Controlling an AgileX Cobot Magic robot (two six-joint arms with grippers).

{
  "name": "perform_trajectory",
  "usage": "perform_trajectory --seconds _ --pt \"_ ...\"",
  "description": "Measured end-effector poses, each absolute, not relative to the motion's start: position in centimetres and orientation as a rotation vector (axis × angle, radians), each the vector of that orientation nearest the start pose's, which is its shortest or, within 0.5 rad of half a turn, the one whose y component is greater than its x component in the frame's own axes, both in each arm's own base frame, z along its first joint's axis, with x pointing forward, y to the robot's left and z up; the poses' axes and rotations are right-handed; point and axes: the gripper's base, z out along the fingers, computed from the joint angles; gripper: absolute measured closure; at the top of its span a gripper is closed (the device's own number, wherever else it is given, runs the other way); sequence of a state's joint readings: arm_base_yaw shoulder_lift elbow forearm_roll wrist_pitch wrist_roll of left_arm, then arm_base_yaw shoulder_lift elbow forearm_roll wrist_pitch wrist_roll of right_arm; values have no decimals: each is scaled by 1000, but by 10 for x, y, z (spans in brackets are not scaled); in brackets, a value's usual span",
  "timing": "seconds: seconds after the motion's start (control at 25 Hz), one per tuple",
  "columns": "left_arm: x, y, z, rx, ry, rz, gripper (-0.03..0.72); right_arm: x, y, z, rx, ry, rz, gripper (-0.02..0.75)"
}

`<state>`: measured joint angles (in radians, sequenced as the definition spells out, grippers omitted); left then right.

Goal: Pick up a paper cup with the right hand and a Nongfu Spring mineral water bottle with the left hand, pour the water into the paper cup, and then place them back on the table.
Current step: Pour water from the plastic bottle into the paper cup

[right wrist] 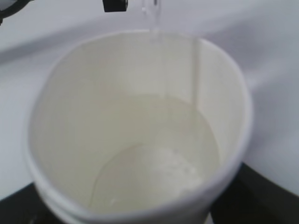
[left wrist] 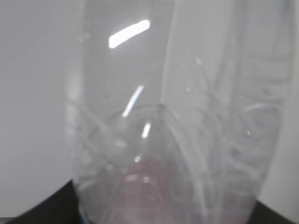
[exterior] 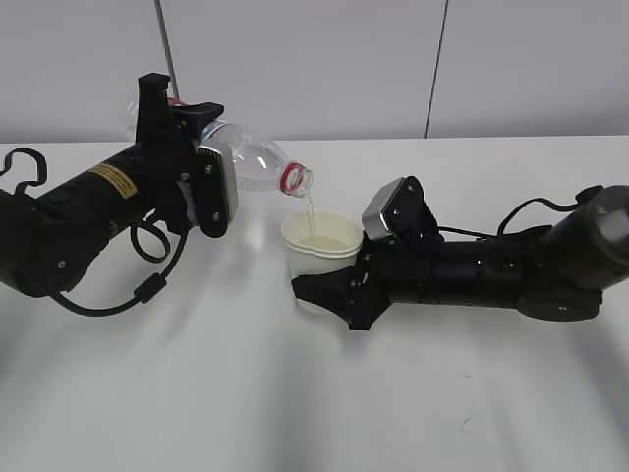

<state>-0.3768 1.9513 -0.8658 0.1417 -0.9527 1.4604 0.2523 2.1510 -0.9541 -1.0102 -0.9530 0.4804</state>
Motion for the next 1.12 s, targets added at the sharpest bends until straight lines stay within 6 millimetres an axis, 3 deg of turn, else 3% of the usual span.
perform_trajectory --seconds 0.72,0.92,1.12 --pt "356 -149 168 1360 971 744 328 350 154 94 -933 1741 758 234" --pt "356 -149 168 1294 1040 658 328 351 154 94 -923 1743 757 234" --pt "357 -146 168 1106 1210 481 328 353 154 95 -894 1747 752 234"
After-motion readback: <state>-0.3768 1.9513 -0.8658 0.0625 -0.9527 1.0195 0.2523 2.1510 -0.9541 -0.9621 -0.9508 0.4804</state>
